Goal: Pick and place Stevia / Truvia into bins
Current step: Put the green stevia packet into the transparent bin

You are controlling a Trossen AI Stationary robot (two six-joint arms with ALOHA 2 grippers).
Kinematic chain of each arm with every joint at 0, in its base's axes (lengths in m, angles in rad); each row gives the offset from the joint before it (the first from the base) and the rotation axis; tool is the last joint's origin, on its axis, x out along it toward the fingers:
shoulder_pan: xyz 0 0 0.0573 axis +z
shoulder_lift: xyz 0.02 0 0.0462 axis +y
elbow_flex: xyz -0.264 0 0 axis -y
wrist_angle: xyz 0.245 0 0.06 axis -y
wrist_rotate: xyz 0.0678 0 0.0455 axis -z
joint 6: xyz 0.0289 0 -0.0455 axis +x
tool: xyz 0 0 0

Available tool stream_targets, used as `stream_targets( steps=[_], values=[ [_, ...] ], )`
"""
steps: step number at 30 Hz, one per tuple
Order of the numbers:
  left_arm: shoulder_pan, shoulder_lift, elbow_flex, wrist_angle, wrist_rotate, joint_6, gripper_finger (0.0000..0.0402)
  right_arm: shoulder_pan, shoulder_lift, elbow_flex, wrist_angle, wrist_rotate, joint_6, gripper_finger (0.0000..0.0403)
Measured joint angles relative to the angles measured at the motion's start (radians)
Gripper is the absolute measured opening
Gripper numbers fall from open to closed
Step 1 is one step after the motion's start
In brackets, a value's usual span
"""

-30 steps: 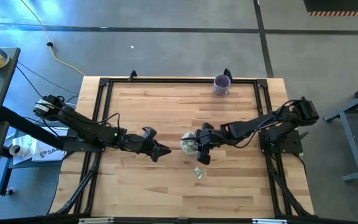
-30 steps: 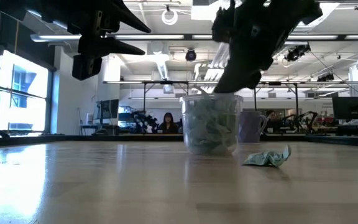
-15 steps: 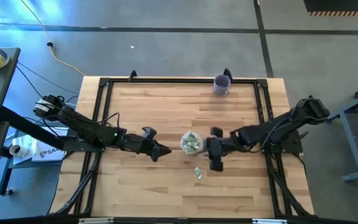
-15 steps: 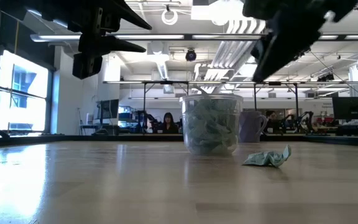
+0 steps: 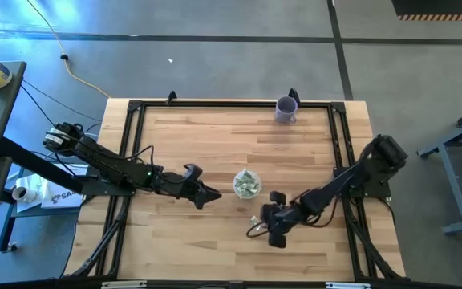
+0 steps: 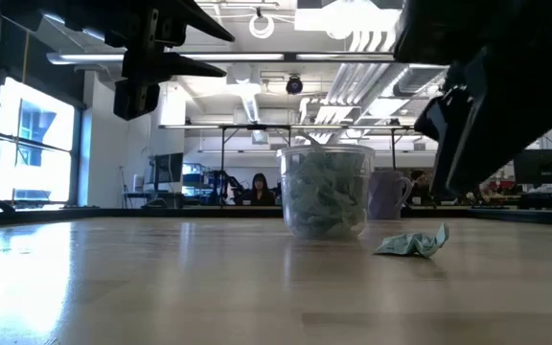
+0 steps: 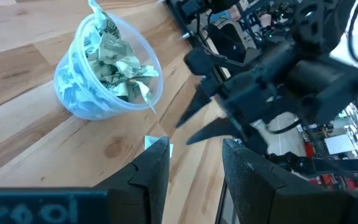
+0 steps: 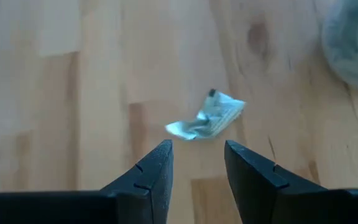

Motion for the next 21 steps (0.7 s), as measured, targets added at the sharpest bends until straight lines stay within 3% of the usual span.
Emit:
stream_targets(
  steps=[9, 17, 21],
  values=[
    [0.0, 0.0, 0.0, 0.0, 0.059, -0.001, 0.0182, 0.015, 0.061, 0.0, 0.085, 0.145, 0.099, 0.0143],
    [0.0, 0.0, 0.0, 0.002, 0.059, -0.002, 0.0182, 0.012, 0.152, 0.0, 0.164, 0.126, 0.187, 0.0232],
    [0.0, 0.0, 0.0, 0.001, 0.063, -0.019, 0.0182, 0.011, 0.168, 0.0, 0.14, 0.176, 0.159, 0.0255]
  ],
)
